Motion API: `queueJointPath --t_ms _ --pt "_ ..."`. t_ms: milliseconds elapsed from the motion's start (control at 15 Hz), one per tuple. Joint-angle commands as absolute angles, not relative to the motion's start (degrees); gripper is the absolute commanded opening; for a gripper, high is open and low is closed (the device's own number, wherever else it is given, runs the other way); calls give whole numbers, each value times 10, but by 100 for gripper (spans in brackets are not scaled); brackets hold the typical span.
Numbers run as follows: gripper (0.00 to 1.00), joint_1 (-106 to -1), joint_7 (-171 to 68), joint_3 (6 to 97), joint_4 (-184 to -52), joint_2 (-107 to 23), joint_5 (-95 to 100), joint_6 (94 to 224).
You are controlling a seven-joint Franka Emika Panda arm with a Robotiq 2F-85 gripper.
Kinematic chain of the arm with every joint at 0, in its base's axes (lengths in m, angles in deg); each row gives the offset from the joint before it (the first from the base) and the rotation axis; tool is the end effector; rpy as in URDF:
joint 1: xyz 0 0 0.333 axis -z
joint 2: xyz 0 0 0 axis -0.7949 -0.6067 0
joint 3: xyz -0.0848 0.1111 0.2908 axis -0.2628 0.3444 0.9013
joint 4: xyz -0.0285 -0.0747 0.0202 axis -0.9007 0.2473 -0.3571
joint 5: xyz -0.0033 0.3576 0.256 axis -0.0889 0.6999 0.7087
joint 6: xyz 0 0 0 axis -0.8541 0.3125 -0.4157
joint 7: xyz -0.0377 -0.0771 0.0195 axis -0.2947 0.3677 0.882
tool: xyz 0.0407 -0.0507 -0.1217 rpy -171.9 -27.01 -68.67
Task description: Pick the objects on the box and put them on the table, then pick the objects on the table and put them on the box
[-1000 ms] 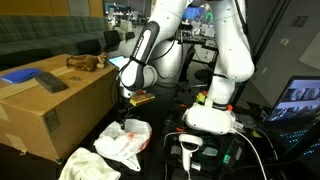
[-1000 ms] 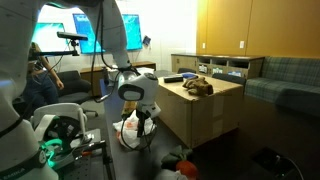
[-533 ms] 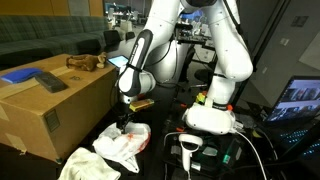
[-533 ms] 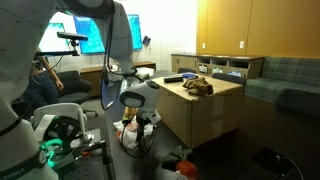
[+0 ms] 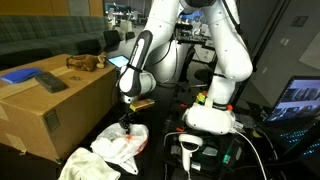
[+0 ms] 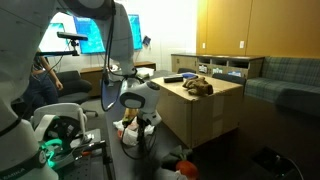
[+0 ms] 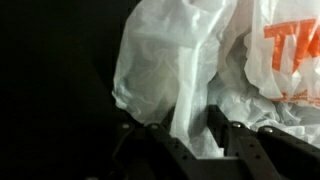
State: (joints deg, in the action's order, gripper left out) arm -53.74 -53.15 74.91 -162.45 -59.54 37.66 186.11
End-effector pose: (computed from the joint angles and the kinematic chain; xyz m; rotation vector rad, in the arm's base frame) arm 0.4319 0.1778 0.0040 -2.8047 0.4914 0.3533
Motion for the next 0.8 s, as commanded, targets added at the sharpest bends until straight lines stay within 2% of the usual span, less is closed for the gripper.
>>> queueJointPath --t_ms 0,67,400,733 --pt "5 -542 -538 750 -1651 -569 381 1894" --pt "0 -543 -540 750 -1662 -557 380 1904" --pt "0 -559 -555 738 -1745 -462 357 1934" --pt "0 -608 -595 677 -1806 -338 257 1873"
